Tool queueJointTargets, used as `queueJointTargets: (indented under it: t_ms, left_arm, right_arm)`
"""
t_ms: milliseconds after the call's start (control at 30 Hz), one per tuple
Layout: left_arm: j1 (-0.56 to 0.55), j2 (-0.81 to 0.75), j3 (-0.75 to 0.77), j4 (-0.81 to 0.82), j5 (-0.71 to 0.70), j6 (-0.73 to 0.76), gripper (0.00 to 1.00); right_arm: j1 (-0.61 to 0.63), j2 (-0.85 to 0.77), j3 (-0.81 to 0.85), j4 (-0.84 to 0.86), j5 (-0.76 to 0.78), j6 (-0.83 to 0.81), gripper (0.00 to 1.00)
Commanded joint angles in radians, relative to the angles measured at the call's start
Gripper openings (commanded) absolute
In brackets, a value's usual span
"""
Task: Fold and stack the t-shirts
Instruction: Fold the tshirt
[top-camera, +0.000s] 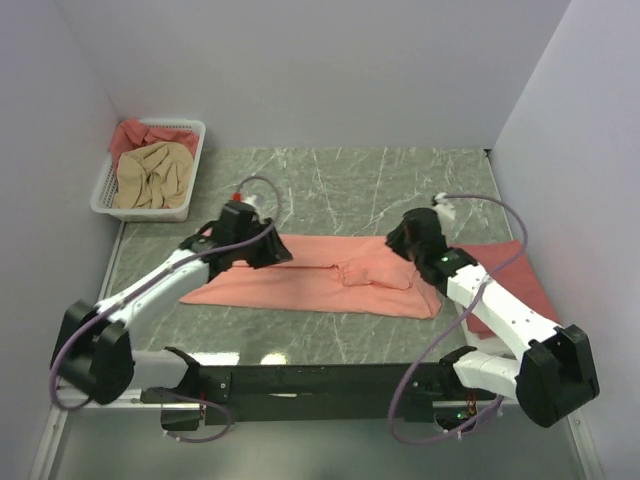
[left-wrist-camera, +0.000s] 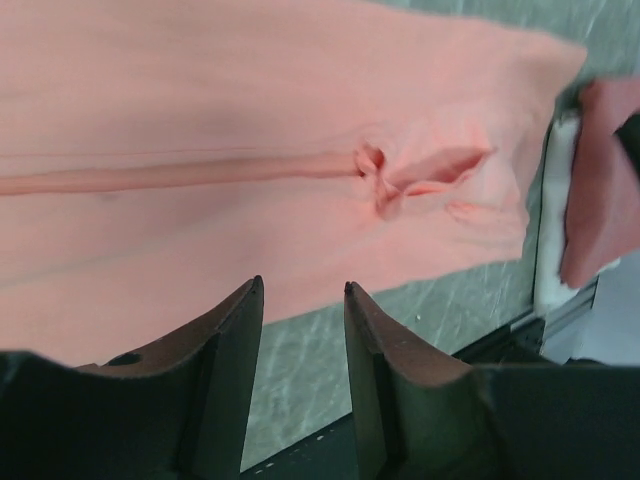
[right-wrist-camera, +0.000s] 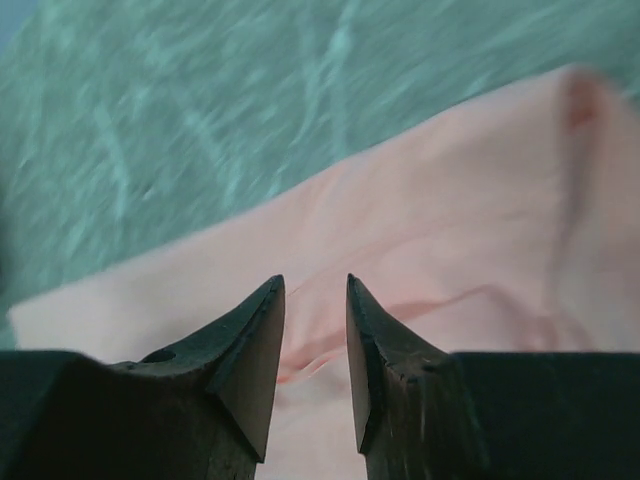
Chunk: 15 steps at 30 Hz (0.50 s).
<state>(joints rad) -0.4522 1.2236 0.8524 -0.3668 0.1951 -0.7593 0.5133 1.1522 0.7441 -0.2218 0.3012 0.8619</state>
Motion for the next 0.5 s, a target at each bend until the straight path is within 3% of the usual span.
queueJointTargets:
  t_ms: [0,200,467]
  left_arm:
    - [-0.112,0.128,0.098,0.092,-0.051,-0.064,0.43]
    - [-0.216,0.289,0.211,0.094,-0.075,-0.103,0.4]
    - [-0.226,0.321,0.221,0.103,-0.072,-0.118,0.39]
  right_arm:
    - [-0.139,0.022,0.003,-0.065,-0.086,-0.128,0.38]
    - [-0.168,0.269,0.159,-0.093,-0.162,-0.274,0.34]
    - [-0.099,0.38,0.143,-0.076,-0.206,-0.323,0.34]
